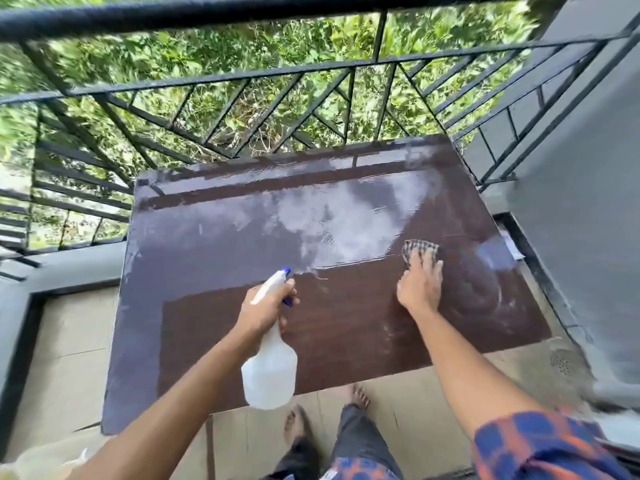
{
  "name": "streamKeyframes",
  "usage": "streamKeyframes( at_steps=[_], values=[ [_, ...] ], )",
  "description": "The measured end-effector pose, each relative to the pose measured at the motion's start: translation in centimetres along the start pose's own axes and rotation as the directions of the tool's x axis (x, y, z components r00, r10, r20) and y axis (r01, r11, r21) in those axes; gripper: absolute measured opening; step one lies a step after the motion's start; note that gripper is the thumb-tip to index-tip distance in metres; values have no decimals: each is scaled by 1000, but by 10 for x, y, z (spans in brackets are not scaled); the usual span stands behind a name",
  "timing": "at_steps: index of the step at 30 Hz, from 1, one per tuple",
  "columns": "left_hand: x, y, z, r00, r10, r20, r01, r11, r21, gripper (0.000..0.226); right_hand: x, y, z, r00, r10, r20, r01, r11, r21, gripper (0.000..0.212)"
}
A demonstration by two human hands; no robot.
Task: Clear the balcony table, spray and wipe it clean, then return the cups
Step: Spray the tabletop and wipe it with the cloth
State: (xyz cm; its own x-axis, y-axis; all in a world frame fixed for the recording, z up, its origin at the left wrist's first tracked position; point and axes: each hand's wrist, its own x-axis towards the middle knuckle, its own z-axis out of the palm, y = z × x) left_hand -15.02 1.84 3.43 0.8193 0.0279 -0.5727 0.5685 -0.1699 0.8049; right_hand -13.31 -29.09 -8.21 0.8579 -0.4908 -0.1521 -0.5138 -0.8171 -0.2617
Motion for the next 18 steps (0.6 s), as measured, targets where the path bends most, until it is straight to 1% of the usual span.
streamKeyframes(
  at_steps=[2, 5, 8, 10, 11, 12, 14, 16, 18],
  values=[
    [-1, -1, 7, 1000, -11, -3, 11, 1000, -5, 36, -30, -31, 13, 980, -198, 13, 197, 980, 22, 67],
    [-2, 0, 23, 1000, -11, -2, 11, 1000, -28, 36, -82, -54, 29, 885, -457, 92, 454, 889, 59, 70],
    [-5, 2, 40, 1000, -10, -11, 10, 1000, -26, 36, -126, -26, 28, 790, -599, 130, 588, 800, 118, 69],
    [-9, 0, 51, 1000, -13, -18, 13, 1000, -9, 36, -133, 18, 25, 758, -634, 151, 624, 773, 114, 70],
    [-11, -1, 56, 999, -21, -24, 21, 1000, -5, 36, -127, 41, 21, 768, -621, 157, 614, 784, 93, 73],
    [-14, -2, 60, 999, -32, -31, 32, 999, -10, 36, -115, 65, 17, 802, -578, 152, 574, 816, 73, 76],
    [-20, -5, 66, 997, -53, -58, 50, 998, -41, 35, -80, 105, 5, 899, -423, 111, 417, 906, 72, 77],
    [-25, -8, 71, 993, -67, -100, 61, 996, -59, 35, -40, 132, -14, 964, -259, 58, 251, 962, 110, 68],
    [-30, -12, 73, 986, -76, -147, 68, 996, -59, 36, -14, 130, -28, 989, -147, 14, 144, 980, 139, 62]
  ],
)
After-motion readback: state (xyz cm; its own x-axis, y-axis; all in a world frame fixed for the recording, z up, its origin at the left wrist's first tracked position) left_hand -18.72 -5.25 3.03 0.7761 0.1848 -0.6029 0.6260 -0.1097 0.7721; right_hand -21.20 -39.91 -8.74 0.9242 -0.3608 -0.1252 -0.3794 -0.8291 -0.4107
